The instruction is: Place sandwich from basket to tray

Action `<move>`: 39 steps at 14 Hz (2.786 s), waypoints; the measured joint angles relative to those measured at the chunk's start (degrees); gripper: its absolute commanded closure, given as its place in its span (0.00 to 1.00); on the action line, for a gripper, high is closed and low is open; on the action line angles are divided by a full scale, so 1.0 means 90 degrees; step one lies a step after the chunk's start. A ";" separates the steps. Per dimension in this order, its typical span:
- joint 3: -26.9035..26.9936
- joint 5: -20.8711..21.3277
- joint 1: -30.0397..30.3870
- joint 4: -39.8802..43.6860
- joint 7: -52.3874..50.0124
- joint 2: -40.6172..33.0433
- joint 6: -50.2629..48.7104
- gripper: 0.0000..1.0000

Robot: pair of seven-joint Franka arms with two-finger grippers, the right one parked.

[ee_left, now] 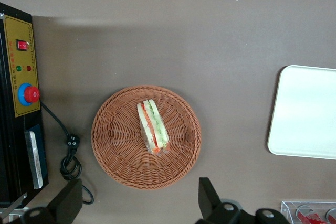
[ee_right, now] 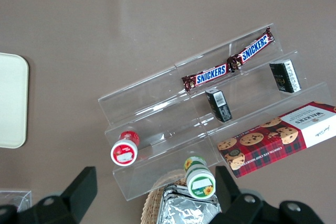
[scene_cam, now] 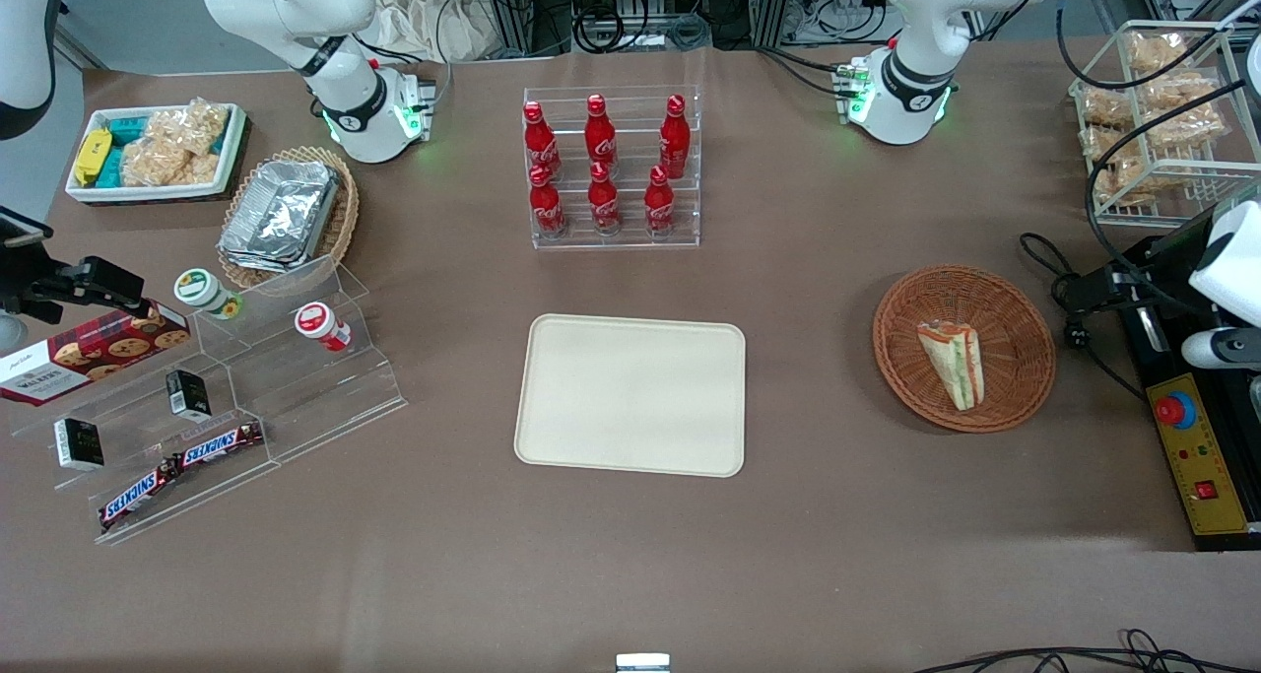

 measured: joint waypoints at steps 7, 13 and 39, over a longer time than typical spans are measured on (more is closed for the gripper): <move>-0.0026 -0.0003 -0.0019 -0.0025 0.0000 0.0089 -0.0068 0.01; -0.0016 0.0003 -0.0032 -0.0192 0.0008 0.0382 -0.0329 0.02; -0.0003 -0.0026 0.0248 -0.3511 -0.0661 0.1440 0.3117 0.02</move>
